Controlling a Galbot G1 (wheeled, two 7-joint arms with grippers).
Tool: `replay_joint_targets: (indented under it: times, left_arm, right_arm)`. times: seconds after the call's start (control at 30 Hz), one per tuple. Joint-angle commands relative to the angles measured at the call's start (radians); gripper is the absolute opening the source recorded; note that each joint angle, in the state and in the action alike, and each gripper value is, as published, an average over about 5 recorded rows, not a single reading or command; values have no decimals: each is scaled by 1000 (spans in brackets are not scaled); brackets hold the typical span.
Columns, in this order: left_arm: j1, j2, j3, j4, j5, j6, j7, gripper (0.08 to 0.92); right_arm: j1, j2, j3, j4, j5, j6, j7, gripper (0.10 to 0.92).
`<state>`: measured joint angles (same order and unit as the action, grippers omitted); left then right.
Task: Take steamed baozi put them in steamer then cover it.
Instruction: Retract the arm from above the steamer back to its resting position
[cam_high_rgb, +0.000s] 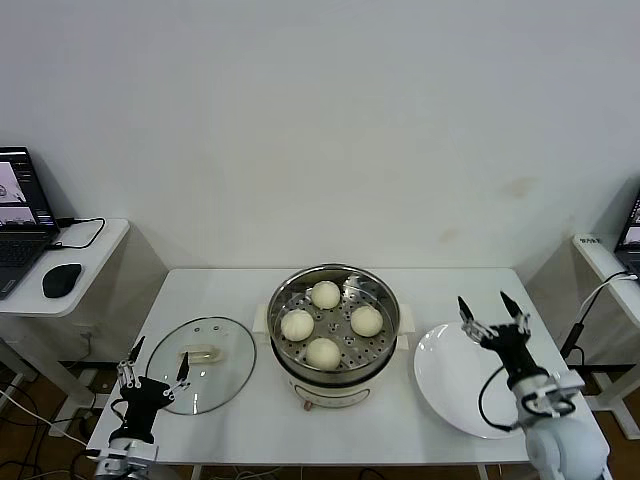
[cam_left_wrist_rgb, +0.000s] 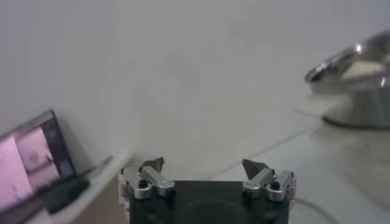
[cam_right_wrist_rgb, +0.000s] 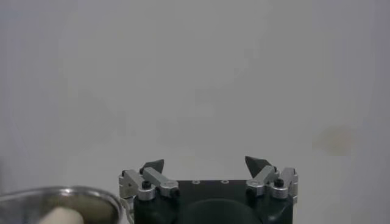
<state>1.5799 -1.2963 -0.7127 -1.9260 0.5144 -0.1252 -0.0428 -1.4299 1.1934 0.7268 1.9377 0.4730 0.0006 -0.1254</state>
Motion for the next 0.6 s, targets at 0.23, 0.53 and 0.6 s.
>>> replay_joint_targets:
  times: [0.23, 0.53, 0.6]
  left_arm:
    - [-34, 166, 176, 144, 900, 121, -145, 823]
    - [-144, 139, 228, 227, 836, 222, -96, 823]
    - [-162, 137, 232, 231, 815, 233, -76, 823]
  right_arm:
    - [-167, 126, 67, 52, -65, 39, 60, 823]
    - [-180, 144, 67, 54, -84, 41, 62, 823]
    - [-178, 145, 69, 53, -85, 40, 62, 823]
